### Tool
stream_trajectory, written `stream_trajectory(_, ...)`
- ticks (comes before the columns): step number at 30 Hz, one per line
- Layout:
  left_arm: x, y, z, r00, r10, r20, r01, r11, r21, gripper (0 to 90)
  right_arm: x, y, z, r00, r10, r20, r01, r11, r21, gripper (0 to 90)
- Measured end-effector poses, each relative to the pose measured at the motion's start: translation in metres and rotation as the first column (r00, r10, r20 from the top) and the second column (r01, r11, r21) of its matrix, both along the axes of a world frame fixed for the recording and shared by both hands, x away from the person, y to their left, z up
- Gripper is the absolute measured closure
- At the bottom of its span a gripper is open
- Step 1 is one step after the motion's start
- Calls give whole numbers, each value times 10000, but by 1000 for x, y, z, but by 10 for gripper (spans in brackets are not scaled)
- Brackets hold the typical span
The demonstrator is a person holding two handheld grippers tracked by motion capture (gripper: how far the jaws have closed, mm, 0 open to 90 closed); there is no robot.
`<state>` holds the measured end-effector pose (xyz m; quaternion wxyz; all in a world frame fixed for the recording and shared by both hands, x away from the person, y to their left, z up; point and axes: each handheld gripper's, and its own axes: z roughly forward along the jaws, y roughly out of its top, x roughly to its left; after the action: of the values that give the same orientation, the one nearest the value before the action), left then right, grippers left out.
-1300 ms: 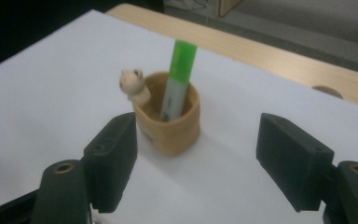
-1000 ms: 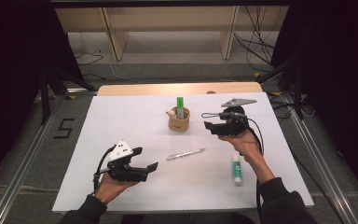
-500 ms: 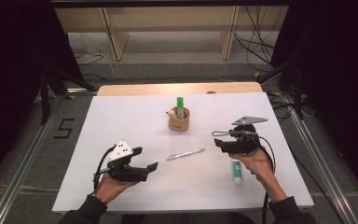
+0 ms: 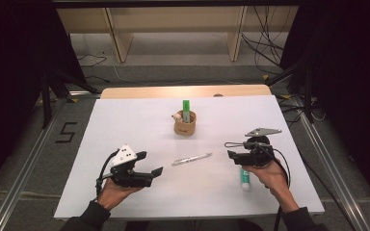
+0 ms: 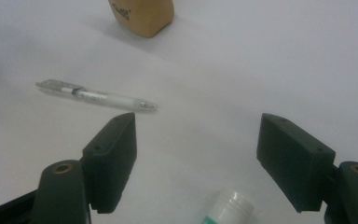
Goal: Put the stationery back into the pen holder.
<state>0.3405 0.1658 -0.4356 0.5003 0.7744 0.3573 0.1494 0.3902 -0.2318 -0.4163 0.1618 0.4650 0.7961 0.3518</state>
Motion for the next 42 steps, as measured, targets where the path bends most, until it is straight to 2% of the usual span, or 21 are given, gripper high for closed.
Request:
stream_trajectory(21,-1,1,1,10000,0,25,0,10000,18,152,-8,-12,-18,9956,-404,-849,368,9984,-436,235)
stream_trajectory(31,-1,1,0,10000,-15,10,15,10000,63,152,-9,-15,-26,9893,-663,-1303,588,9964,-604,269)
stream_trajectory(42,-1,1,0,10000,-19,-1,19,10000,56,152,-10,-13,-38,9841,-996,-1468,873,9923,-877,315)
